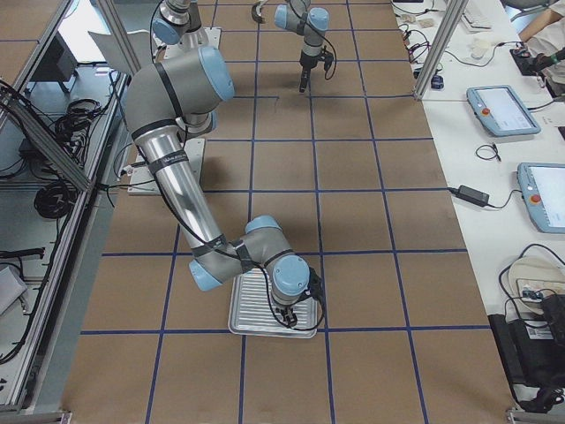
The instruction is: Place bearing gear from tray to pile
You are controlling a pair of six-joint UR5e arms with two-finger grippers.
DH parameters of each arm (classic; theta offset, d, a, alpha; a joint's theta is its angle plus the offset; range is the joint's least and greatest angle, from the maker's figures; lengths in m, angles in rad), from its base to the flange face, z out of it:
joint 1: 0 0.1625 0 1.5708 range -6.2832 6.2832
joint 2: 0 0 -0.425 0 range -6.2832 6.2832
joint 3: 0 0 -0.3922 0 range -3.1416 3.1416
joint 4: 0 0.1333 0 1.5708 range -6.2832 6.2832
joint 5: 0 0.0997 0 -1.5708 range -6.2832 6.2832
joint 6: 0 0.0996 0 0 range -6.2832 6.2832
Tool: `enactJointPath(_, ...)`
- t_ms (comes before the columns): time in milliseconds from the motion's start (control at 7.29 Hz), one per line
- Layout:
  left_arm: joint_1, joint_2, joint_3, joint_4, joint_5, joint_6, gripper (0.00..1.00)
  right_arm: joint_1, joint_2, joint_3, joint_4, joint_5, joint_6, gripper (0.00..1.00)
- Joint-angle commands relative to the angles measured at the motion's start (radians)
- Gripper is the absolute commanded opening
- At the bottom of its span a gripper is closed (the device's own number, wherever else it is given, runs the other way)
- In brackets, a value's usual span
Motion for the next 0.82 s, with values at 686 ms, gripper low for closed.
enactJointPath(686,0.0,0.008,0.003,-0.005,0.004,0.011,0.0,-0.024,0.01,0.017,-0.059,0.001,-0.023,0.69)
